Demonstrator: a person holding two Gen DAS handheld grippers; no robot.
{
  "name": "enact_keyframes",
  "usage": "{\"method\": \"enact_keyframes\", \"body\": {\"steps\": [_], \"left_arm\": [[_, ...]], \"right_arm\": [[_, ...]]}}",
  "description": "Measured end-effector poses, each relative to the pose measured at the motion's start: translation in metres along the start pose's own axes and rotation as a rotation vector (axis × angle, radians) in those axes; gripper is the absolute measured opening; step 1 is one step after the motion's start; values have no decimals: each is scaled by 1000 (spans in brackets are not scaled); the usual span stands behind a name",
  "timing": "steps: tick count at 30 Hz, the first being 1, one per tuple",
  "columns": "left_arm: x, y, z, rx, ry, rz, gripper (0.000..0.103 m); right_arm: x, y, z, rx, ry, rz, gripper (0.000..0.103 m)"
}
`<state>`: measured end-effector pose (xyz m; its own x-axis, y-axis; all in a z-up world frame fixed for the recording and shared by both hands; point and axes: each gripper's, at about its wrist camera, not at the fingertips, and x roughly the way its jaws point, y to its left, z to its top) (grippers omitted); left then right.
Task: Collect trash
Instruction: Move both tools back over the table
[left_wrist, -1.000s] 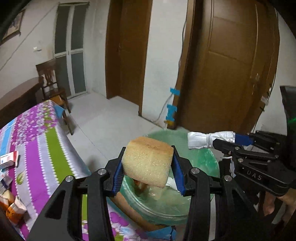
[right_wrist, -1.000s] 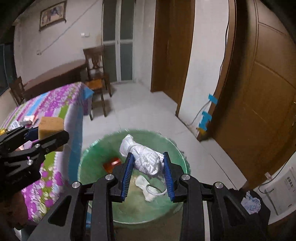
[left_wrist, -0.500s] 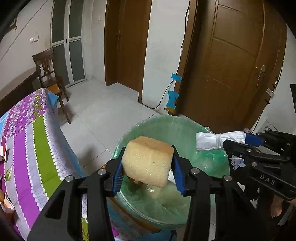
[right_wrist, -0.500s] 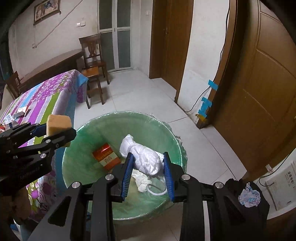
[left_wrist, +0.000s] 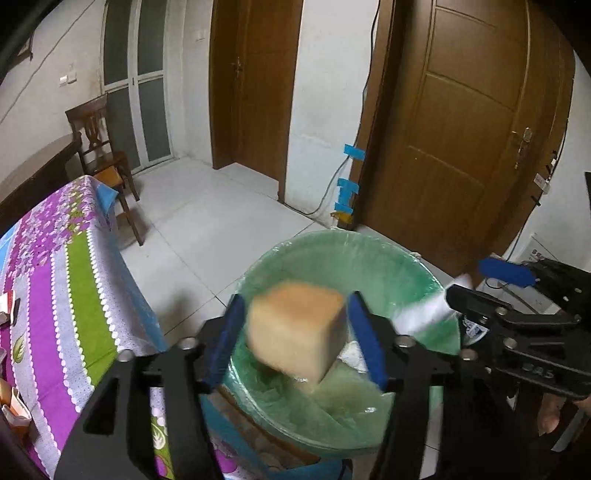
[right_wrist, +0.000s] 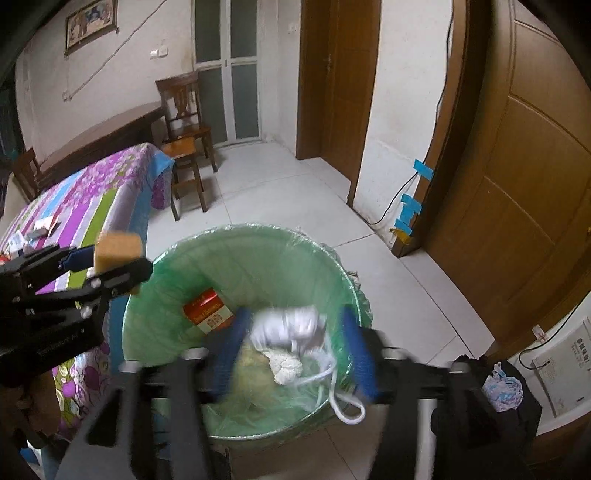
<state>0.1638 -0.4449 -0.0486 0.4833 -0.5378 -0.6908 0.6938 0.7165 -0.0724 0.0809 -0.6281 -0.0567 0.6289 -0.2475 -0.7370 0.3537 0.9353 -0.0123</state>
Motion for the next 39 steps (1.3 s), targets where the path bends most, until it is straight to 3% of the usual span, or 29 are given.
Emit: {"method": "enact_keyframes", "body": {"steps": [14, 22, 28, 39], "left_arm": [[-5, 3, -2, 1, -6, 4, 65], [-28, 10, -8, 10, -42, 10, 72], [-43, 17, -16, 16, -60, 20, 74], [-91, 70, -44, -32, -104, 80, 80]], "right_arm": [[-5, -2, -2, 12, -15, 2, 64], [-38, 7, -5, 23, -111, 19, 80], [-64, 34, -9, -14, -187, 10, 86], [-95, 67, -17, -28, -254, 121, 90]]}}
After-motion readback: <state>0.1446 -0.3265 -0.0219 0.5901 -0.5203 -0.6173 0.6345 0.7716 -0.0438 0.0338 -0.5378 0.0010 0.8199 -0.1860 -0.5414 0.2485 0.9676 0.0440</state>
